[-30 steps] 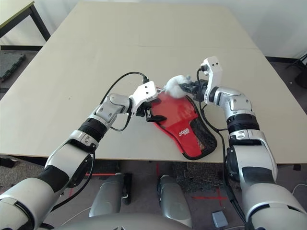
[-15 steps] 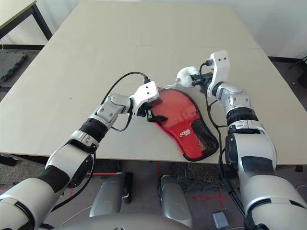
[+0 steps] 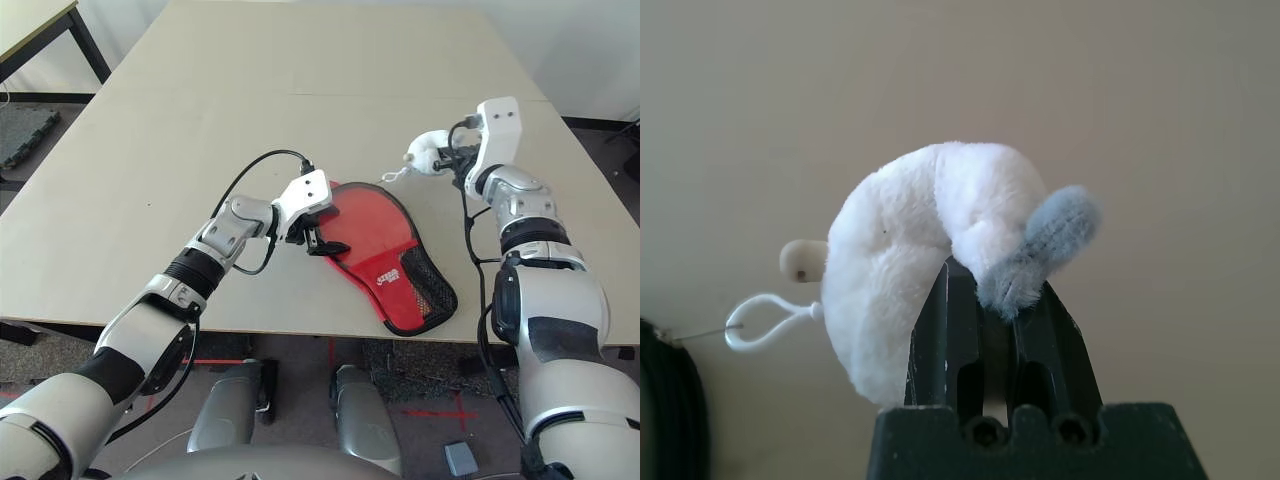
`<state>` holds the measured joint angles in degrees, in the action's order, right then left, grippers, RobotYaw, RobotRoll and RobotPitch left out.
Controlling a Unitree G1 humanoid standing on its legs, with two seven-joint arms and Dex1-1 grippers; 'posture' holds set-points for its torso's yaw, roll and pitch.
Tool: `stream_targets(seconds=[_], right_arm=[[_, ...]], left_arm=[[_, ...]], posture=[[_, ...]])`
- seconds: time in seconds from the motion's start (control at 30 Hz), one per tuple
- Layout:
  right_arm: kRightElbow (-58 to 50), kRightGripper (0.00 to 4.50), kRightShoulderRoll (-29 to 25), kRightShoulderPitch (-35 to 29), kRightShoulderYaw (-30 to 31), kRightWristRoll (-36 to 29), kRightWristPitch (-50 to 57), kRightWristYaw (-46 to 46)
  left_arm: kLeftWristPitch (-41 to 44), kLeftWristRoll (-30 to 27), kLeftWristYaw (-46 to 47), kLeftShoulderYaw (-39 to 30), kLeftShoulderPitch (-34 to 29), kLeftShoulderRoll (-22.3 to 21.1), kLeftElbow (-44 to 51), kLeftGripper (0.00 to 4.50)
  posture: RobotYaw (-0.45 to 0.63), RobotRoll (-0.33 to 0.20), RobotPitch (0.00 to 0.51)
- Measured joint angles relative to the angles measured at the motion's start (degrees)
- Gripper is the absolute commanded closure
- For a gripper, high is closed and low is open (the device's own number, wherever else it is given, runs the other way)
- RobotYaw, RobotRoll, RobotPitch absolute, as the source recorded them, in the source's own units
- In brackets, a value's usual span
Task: Store the ping-pong paddle in its case and zip it.
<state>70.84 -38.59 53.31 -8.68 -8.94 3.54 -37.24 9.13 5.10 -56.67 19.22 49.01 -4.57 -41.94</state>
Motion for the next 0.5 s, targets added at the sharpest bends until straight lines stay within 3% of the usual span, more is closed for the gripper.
stream_targets(seconds=[0.23,0.5], right_arm=[[-4.91,4.50,-4.58,-7.50,-0.97,-0.74,3.85,-11.00],[-24.30,4.50,-10.35,-22.44,-1.59,-6.55,17.18,-25.60]], left_arm=[[-1.08,0.02,-0.01,0.00,0.74,0.29,-1.82,0.00],[-2.35,0.08,-0.08,0.18,1.76,0.93,-4.05,0.00]], posture=[[0.00,0.000,0.131],[-0.03,0.000,0.135]])
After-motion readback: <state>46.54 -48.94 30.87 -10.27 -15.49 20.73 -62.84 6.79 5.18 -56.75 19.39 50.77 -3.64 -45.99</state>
